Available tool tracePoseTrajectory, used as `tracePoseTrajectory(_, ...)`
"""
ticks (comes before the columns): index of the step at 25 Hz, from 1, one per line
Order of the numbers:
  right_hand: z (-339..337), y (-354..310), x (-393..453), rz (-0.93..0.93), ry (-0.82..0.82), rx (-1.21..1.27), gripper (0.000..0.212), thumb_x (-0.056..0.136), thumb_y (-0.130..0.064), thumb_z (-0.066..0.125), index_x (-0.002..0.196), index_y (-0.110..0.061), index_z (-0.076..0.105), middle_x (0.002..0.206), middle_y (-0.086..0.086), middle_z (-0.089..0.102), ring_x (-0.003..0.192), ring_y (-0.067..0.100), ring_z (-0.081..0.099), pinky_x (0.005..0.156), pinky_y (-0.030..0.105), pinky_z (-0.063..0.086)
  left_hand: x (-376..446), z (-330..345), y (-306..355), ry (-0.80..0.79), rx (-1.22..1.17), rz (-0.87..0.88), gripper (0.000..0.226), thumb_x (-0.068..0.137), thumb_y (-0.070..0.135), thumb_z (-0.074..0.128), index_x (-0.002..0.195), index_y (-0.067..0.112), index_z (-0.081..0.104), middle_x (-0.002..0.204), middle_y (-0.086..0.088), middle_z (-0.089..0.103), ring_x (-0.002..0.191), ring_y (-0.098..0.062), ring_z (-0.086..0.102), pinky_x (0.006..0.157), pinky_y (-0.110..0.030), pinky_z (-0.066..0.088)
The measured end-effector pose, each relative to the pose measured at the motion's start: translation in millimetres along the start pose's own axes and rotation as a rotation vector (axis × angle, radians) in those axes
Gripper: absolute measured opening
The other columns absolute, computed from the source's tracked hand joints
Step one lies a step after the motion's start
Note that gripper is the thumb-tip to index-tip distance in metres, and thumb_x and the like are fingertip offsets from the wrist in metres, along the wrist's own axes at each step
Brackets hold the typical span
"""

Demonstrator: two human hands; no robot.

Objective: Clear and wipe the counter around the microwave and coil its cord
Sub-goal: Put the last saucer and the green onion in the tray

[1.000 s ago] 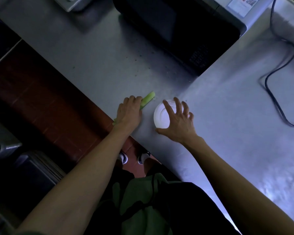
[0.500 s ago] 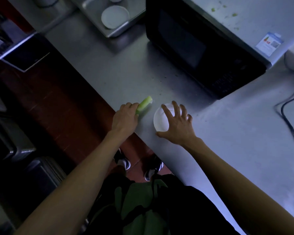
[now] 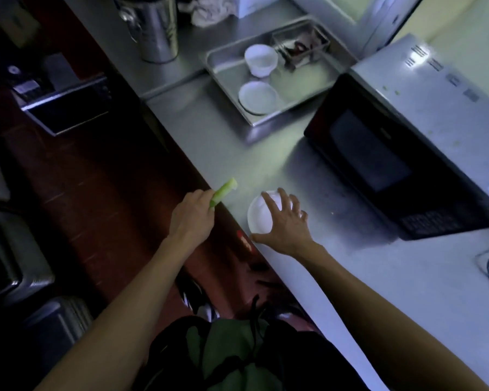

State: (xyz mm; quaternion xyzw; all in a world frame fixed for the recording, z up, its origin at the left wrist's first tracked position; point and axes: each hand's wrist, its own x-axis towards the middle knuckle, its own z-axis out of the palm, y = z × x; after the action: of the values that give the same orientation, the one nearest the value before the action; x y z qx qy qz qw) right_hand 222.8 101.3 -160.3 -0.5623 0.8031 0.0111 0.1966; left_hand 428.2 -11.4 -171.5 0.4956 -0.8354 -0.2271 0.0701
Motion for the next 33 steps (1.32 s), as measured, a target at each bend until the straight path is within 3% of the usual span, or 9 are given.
tracePoseTrajectory(10, -25, -92, 67, 0.029, 0.052, 0.086, 0.113, 0.067, -0.075, 0.071, 0.155, -0.041, 0.009, 0.165, 0.001, 0.000, 0.150, 0.036, 0.003, 0.110, 0.064, 0.024, 68, -68, -68, 0.032, 0.019, 0.063, 0.039, 0.093, 0.026, 0.055, 0.132, 0.023, 0.053, 0.104, 0.002, 0.056, 0.094, -0.019, 0.054, 0.069, -0.035, 0.045)
tracePoseTrajectory(18, -27, -85, 130, 0.093, 0.059, 0.142, 0.114, 0.065, -0.075, 0.072, 0.154, -0.040, 0.009, 0.164, 0.000, 0.000, 0.149, 0.036, 0.002, 0.111, 0.064, 0.023, 125, -77, -92, 0.013, 0.002, 0.079, 0.033, 0.088, 0.026, 0.062, 0.121, 0.026, 0.059, 0.092, 0.007, 0.054, 0.083, -0.016, 0.053, 0.064, -0.033, 0.046)
tracePoseTrajectory(24, -61, -78, 216, 0.148, 0.161, 0.157, 0.114, 0.064, -0.074, 0.072, 0.154, -0.039, 0.012, 0.164, 0.002, 0.003, 0.147, 0.036, 0.008, 0.108, 0.060, 0.028, 217, -96, -76, -0.083, 0.071, 0.153, 0.034, 0.085, 0.025, 0.060, 0.119, 0.026, 0.059, 0.108, 0.004, 0.061, 0.098, -0.022, 0.057, 0.077, -0.040, 0.052)
tracePoseTrajectory(33, -100, -40, 274, 0.257, 0.203, 0.175, 0.113, 0.066, -0.071, 0.073, 0.155, -0.039, 0.010, 0.164, 0.002, -0.001, 0.148, 0.038, 0.006, 0.111, 0.060, 0.029, 323, -102, -38, -0.094, 0.044, 0.260, 0.034, 0.086, 0.023, 0.061, 0.120, 0.021, 0.061, 0.104, -0.003, 0.061, 0.096, -0.028, 0.058, 0.075, -0.043, 0.051)
